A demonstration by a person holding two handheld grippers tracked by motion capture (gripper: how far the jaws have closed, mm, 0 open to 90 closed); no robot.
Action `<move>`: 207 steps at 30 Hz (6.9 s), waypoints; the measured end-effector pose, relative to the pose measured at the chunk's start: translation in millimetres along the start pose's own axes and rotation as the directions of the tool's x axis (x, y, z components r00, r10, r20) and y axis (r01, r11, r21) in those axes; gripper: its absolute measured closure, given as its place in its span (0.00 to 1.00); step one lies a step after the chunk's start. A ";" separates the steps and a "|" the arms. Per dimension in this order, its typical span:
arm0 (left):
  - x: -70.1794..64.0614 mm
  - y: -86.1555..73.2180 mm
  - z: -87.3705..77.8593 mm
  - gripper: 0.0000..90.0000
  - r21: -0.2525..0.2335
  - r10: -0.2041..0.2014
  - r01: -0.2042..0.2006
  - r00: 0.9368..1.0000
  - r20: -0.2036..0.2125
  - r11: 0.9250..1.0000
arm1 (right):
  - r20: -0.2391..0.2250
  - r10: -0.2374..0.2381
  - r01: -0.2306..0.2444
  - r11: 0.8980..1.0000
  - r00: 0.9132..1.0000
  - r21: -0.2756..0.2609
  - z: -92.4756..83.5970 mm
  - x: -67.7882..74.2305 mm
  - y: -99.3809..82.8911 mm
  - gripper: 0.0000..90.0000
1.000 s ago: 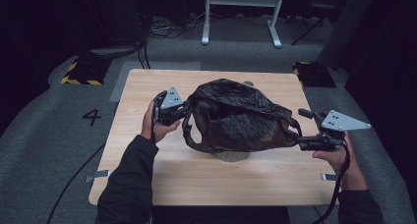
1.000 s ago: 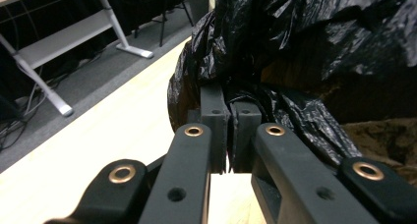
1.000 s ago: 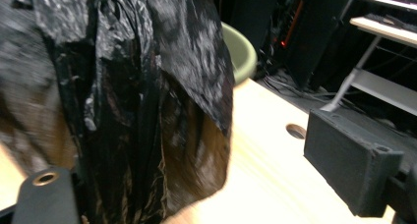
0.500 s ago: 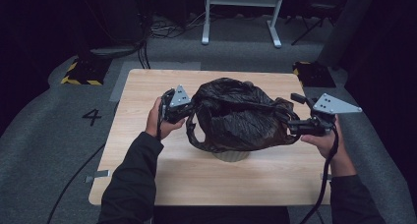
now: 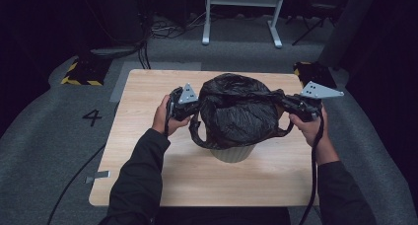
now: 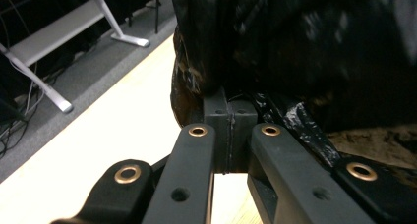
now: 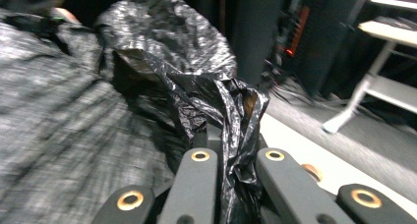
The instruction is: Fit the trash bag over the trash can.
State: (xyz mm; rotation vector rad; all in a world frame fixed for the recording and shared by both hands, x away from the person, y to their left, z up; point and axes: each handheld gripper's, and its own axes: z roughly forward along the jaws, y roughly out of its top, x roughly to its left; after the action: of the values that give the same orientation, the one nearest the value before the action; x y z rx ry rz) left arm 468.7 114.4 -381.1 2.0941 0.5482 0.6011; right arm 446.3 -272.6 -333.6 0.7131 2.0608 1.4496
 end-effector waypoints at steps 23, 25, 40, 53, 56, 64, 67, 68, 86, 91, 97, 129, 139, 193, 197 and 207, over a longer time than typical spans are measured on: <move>3.6 -29.8 31.7 1.00 0.077 -0.074 0.065 0.990 0.124 0.995 | -0.029 0.249 -0.231 0.929 0.968 0.288 57.1 -19.7 -73.2 1.00; 3.9 -32.7 26.2 1.00 0.068 -0.082 0.073 0.988 0.134 0.995 | -0.038 0.263 -0.240 0.923 0.964 0.300 56.4 -18.6 -75.7 1.00; 22.0 -29.2 -52.4 0.19 -0.167 -0.259 0.255 0.966 -0.001 0.952 | 0.092 0.127 -0.140 0.979 0.988 0.151 12.0 -21.9 -57.5 0.50; -0.5 -17.1 -102.1 0.18 -0.176 -0.207 0.194 0.977 -0.058 0.965 | 0.159 0.070 -0.086 0.992 0.985 0.093 -33.0 -22.7 -41.0 0.29; -5.5 -18.4 -106.5 0.18 -0.157 -0.196 0.187 0.980 -0.045 0.970 | 0.165 0.056 -0.072 0.993 0.985 0.095 -41.8 -21.7 -39.2 0.31; -30.1 -31.3 -114.1 0.18 -0.179 -0.192 0.194 0.981 0.030 0.965 | 0.054 -0.061 0.060 0.998 0.997 0.010 -74.0 18.2 -34.7 0.28; -42.4 -30.9 -110.9 0.18 -0.175 -0.174 0.185 0.981 0.081 0.967 | -0.013 -0.113 0.113 0.994 0.994 0.013 -81.3 39.1 -41.1 0.27; -46.4 -28.7 -109.2 0.18 -0.165 -0.164 0.174 0.984 0.070 0.971 | -0.027 -0.129 0.129 0.992 0.991 0.007 -82.4 45.3 -43.6 0.25; -10.8 20.4 -69.2 0.54 -0.163 -0.187 0.196 0.980 0.070 0.967 | 0.017 -0.283 0.282 0.958 0.959 0.055 -46.2 80.8 -73.9 0.97; -0.2 12.8 -50.1 0.89 -0.133 -0.174 0.183 0.982 0.078 0.974 | -0.029 -0.281 0.282 0.958 0.959 0.056 -45.6 79.4 -81.1 1.00; 11.2 0.2 -34.6 1.00 -0.143 -0.217 0.221 0.975 0.040 0.965 | -0.057 -0.277 0.281 0.956 0.959 0.082 -42.8 77.7 -90.2 1.00; 14.8 -26.6 14.0 0.94 -0.096 -0.264 0.268 0.963 0.055 0.959 | -0.123 -0.152 0.166 0.979 0.981 0.118 -59.1 40.6 -114.4 0.38; 17.9 -25.2 4.0 0.94 -0.113 -0.260 0.263 0.965 0.043 0.958 | -0.127 -0.196 0.209 0.973 0.972 0.094 -105.4 40.0 -92.1 0.29; 14.7 -38.6 64.0 1.00 0.087 -0.254 0.251 0.967 0.029 0.964 | 0.061 0.167 -0.177 0.943 0.984 0.281 64.7 -56.9 -81.7 1.00; 16.6 -53.1 59.4 0.90 0.097 -0.286 0.284 0.958 0.004 0.954 | 0.060 0.196 -0.204 0.927 0.979 0.316 67.4 -56.9 -99.6 1.00; 28.0 -64.6 -9.8 0.33 0.009 -0.348 0.351 0.932 -0.099 0.936 | 0.144 0.167 -0.202 0.937 0.975 0.284 40.8 -56.8 -83.9 0.66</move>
State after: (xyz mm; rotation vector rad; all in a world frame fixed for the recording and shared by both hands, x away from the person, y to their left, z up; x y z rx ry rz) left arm 474.4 170.9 -423.9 1.9342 0.9649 0.4888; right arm 504.9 -307.7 -418.9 1.1137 2.1900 1.1679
